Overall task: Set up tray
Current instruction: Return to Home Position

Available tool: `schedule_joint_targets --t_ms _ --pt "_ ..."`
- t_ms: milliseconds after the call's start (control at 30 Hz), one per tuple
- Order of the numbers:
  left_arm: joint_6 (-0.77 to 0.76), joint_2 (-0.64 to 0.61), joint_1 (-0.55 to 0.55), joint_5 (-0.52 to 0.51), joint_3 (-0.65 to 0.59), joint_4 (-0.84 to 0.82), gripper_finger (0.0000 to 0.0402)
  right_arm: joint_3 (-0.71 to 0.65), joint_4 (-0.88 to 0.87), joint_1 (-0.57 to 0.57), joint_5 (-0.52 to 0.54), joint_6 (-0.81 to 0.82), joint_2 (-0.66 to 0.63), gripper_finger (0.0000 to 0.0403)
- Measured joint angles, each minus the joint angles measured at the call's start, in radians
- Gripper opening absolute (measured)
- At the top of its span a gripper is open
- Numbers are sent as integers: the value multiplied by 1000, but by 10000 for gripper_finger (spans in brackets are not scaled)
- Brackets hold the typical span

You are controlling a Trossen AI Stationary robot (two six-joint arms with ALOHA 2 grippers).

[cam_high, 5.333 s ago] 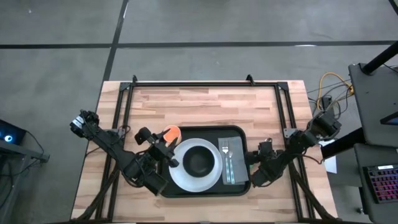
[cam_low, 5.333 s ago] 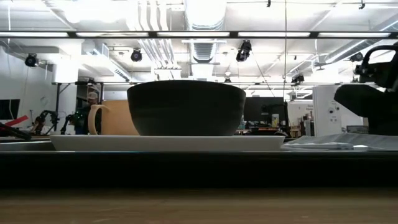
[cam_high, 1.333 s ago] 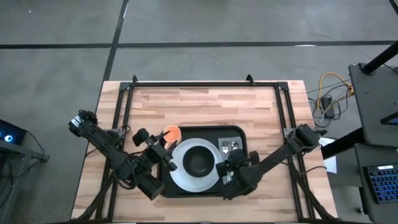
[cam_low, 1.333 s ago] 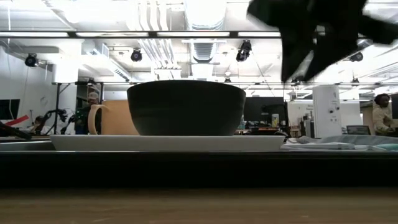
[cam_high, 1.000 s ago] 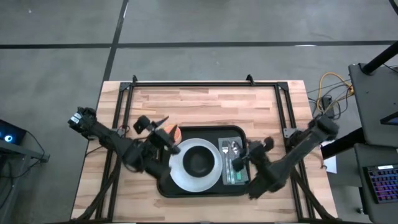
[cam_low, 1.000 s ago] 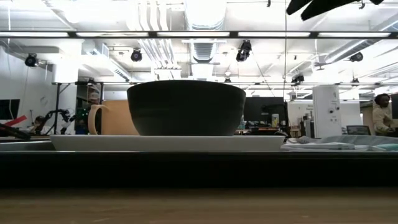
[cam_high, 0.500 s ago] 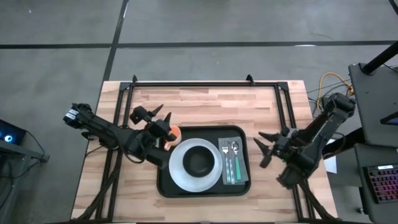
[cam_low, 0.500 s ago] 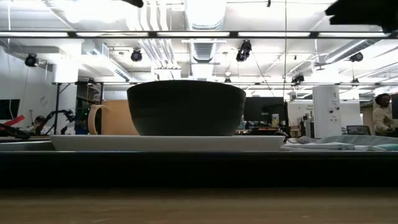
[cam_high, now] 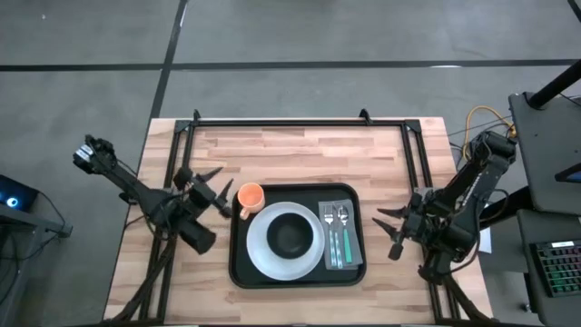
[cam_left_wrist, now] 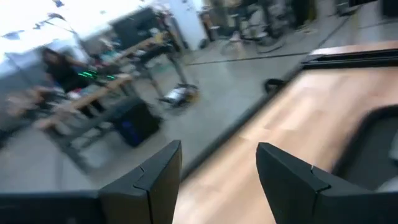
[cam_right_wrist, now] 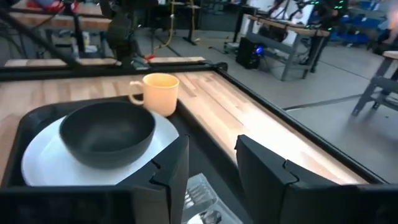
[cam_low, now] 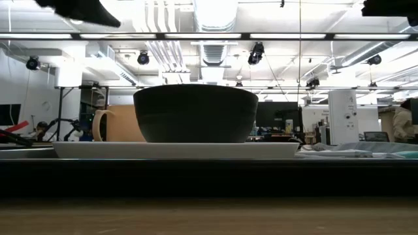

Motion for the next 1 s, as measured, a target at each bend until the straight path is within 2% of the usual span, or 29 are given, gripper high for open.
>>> schedule_joint_targets --t_ms 67,133,200,333,400,700,800,900,1000 --pt "46 -28 -30 43 -58 104 187 0 6 10 -6 -10 3 118" --pt "161 -48 -59 117 -111 255 187 0 19 16 -7 -20 8 114" --pt "330 -70 -73 238 -164 457 187 0 25 17 -10 -22 10 110" --pt "701 -138 -74 612 -294 882 187 0 29 17 -12 -22 18 103" --pt "803 -180 -76 666 -351 1049 187 0 29 17 -11 -22 18 101" --pt "913 -467 -79 711 -594 1246 187 0 25 17 26 -27 14 89" --pt "948 -585 -80 840 -688 1327 187 0 -4 16 39 -105 14 86" --pt "990 -695 -80 1001 -769 1414 187 0 23 17 18 9 15 82" --pt "995 -794 -79 1012 -829 1455 187 0 22 17 16 70 16 78"
